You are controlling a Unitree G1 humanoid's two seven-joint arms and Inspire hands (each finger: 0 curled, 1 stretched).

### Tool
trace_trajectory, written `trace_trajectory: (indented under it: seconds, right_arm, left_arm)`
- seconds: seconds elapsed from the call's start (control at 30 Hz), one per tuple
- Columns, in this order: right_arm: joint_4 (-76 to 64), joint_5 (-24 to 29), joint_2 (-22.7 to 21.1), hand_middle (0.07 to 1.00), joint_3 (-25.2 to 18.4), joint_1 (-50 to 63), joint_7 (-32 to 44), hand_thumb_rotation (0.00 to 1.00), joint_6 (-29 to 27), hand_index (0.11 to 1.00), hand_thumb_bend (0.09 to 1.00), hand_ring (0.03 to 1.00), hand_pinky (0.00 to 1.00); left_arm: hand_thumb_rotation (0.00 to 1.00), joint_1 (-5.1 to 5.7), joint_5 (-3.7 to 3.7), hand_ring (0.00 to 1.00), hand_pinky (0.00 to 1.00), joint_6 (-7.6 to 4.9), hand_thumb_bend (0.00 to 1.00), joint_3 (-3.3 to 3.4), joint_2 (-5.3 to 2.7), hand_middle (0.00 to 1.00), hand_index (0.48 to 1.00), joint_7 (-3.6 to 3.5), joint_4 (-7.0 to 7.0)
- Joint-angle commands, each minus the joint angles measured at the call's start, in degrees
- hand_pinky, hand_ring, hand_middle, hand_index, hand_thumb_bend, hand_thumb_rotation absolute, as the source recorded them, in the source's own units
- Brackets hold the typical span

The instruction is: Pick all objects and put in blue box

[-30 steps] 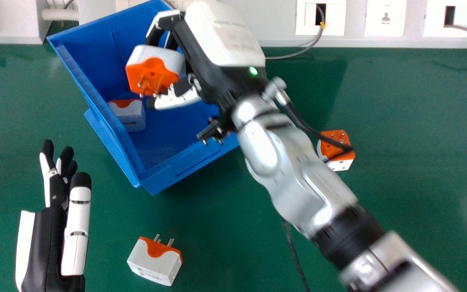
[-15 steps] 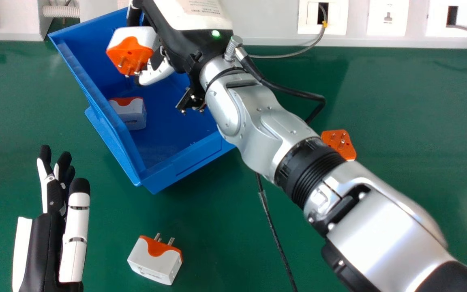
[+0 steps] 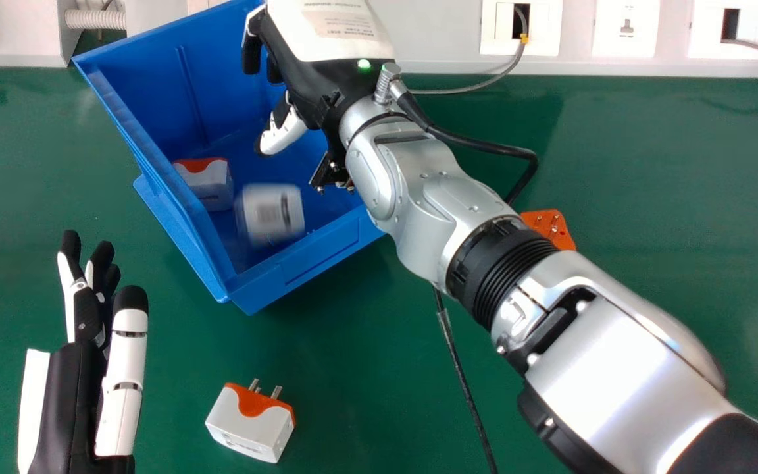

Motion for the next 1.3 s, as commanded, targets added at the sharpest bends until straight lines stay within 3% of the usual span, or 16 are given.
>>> trace_trajectory:
  seconds: [0.0, 0.07, 0.13, 0.3, 0.53, 0.7, 0.9, 0.97, 1.13, 1.27]
  right_arm:
    - [-1.6, -0.1, 1.9, 0.904, 0.7, -1.9, -0.2, 0.09, -0.7, 0.891, 0.69, 0.831, 0.68]
    - [-1.7, -0.3, 1.7, 0.901, 1.1, -1.8, -0.1, 0.08, -0.6, 0.89, 0.657, 0.829, 0.67]
    - [-1.7, -0.2, 1.6, 0.898, 1.2, -1.7, -0.3, 0.16, -0.5, 0.888, 0.69, 0.829, 0.67]
    - [-2.5, 0.3, 1.5, 0.896, 1.1, -0.9, -1.0, 0.21, -0.2, 0.884, 0.702, 0.824, 0.67]
    - [-8.7, 1.3, 0.6, 0.872, 0.1, 3.5, -4.2, 0.13, -0.3, 0.868, 0.708, 0.808, 0.66]
    - [-21.7, -1.1, -2.9, 0.877, 2.0, 11.8, -5.9, 0.11, 0.5, 0.879, 0.627, 0.816, 0.67]
    - [-45.7, -6.8, -8.2, 0.877, 3.2, 30.1, -9.0, 0.11, 1.8, 0.873, 0.545, 0.823, 0.67]
    - [-52.3, -8.5, -9.7, 0.888, 3.5, 35.4, -8.6, 0.14, 2.3, 0.887, 0.517, 0.838, 0.68]
    - [-69.8, -10.0, -14.9, 0.922, 2.8, 52.2, -9.2, 0.24, 0.0, 0.907, 0.433, 0.883, 0.7]
    - [-77.3, -10.3, -18.3, 0.938, 1.2, 62.4, -9.1, 0.27, -1.4, 0.943, 0.399, 0.892, 0.72]
  left_arm:
    - [0.93, -0.24, -0.75, 1.0, 1.0, -0.3, 0.32, -0.22, -0.09, 1.0, 1.0, -0.09, -0.8]
    - [0.93, -0.42, -0.99, 1.0, 1.0, -0.29, 0.33, -0.3, -0.19, 1.0, 1.0, -0.03, -0.67]
    - [0.93, -0.57, -1.09, 1.0, 1.0, -0.47, 0.34, -0.33, -0.2, 1.0, 1.0, 0.04, -0.51]
    - [0.93, -0.57, -0.72, 1.0, 1.0, 0.43, 0.36, -0.39, -0.2, 1.0, 1.0, 0.44, -1.02]
    - [0.94, -0.82, 0.78, 1.0, 1.0, 0.49, 0.36, -0.34, 0.05, 1.0, 1.0, 1.32, -1.1]
    - [0.96, -1.22, 1.03, 1.0, 1.0, 0.15, 0.34, 0.07, 0.31, 1.0, 1.0, 1.52, -0.53]
    - [0.98, -2.82, 0.25, 1.0, 1.0, -0.8, 0.32, 1.04, 1.17, 1.0, 1.0, 1.06, 1.62]
    - [0.98, -3.2, 0.38, 1.0, 1.0, -0.66, 0.31, 1.33, 1.28, 1.0, 1.0, 1.1, 1.79]
    - [0.97, -4.1, -0.93, 1.0, 1.0, -0.7, 0.3, 1.67, 1.73, 1.0, 1.0, 0.04, 2.53]
    - [0.95, -4.56, -0.81, 1.0, 1.0, -0.99, 0.3, 1.77, 2.06, 1.0, 1.0, 0.07, 2.97]
